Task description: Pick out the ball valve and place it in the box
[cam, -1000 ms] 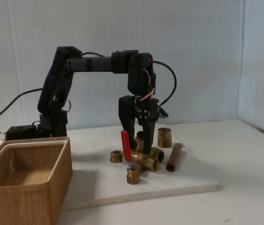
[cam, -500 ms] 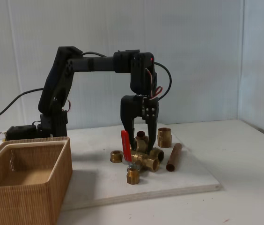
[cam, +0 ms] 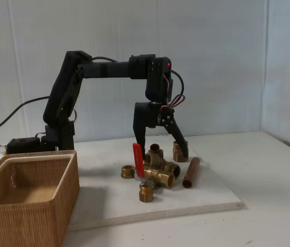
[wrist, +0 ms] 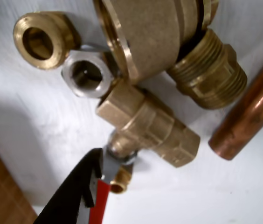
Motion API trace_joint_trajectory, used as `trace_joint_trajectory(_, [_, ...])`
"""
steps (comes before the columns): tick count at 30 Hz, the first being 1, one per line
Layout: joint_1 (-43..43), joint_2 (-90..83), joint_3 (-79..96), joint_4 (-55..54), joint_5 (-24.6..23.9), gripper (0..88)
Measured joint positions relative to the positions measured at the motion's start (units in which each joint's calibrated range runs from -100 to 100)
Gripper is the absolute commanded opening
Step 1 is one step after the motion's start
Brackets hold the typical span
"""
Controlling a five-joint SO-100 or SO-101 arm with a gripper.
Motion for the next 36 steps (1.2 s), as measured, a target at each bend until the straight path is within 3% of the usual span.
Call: trace_joint_trajectory(36, [0.5, 0.1, 8.7, -4.4, 1.4, 38.7])
